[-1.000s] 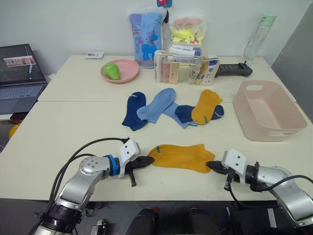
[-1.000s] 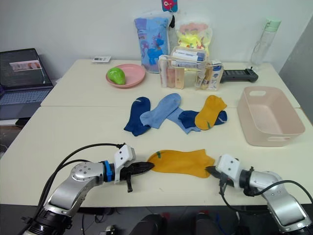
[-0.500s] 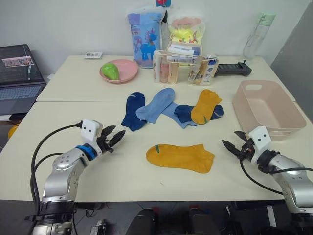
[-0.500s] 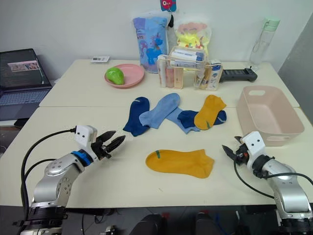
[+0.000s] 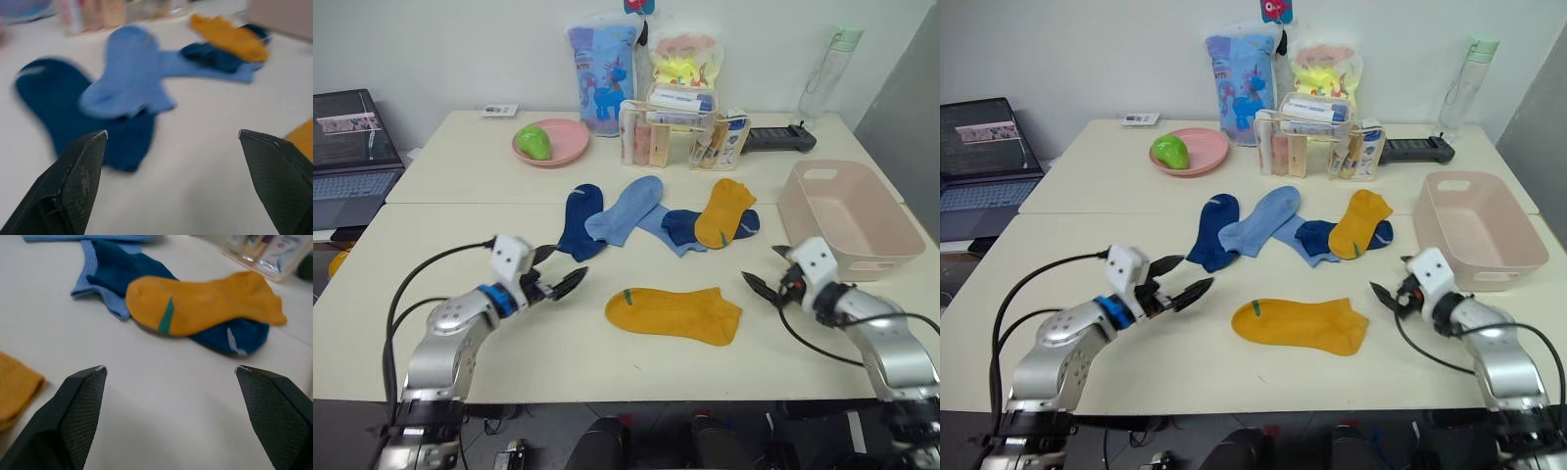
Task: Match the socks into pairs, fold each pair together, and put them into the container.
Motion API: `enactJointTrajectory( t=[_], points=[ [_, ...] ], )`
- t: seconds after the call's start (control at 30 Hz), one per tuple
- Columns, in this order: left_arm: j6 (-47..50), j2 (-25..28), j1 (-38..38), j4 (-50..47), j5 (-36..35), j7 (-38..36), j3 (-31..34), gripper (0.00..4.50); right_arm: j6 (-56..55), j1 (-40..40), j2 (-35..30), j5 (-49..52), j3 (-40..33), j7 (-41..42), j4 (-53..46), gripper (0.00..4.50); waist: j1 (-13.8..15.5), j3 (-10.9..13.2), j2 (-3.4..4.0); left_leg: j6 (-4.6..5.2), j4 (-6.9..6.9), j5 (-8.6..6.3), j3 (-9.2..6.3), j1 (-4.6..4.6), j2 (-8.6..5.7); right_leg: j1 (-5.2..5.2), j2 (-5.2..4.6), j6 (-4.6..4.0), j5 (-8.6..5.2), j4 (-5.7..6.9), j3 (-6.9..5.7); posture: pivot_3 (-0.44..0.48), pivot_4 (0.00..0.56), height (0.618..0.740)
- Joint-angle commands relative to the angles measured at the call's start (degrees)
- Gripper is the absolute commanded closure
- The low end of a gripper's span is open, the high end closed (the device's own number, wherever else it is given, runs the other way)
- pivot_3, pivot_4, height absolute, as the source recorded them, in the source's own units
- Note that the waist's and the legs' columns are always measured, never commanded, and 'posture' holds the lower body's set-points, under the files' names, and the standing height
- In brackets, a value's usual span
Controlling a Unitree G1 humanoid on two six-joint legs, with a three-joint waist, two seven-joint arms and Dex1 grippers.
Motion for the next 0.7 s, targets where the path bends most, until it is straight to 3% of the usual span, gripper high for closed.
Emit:
enactJointTrajectory(
  t=[0.03, 0.3, 0.4, 0.7],
  points=[
    [2.77, 0.74, -4.93, -5.95, -1.79, -3.66, -4.35, 0.02, 1.29, -7.22, 1.39, -2.2, 3.13, 0.64, 4.99, 0.0, -0.21, 0.0, 0.0, -0.01, -0.02, 0.0, 0.0, 0.01, 0.0, 0.0, 0.0, 0.0, 0.0, 0.0, 0.0, 0.0, 0.15, 0.74],
    [-0.15, -3.27, -8.72, -5.11, 1.18, -2.18, -9.01, 0.02, 0.81, -18.54, 6.95, -3.57, 4.96, 0.84, 21.52, 0.0, -0.74, 0.0, -0.01, -0.02, 0.0, 0.02, 0.08, -0.02, 0.0, -0.04, 0.01, -0.01, 0.0, -0.03, 0.06, 0.0, 0.15, 0.74],
    [-0.32, -3.17, -7.09, -6.23, 1.36, -2.22, -9.08, 0.0, -0.6, -20.3, 7.96, -3.81, 4.85, 1.42, 25.02, 0.91, -0.77, 0.0, 0.0, -0.02, 0.0, 0.02, 0.08, 0.01, 0.0, -0.04, 0.01, -0.01, 0.0, 0.01, 0.07, 0.0, 0.15, 0.74],
    [-0.69, -2.72, -5.68, -6.85, 1.68, -2.35, -8.79, 0.0, -2.26, -22.42, 8.95, -4.5, 5.5, 3.35, 29.43, 4.24, -0.82, 0.0, 0.0, -0.02, 0.01, 0.02, 0.09, -0.02, 0.0, -0.07, 0.01, -0.01, 0.0, 0.01, 0.09, 0.0, 0.15, 0.74]
  ],
)
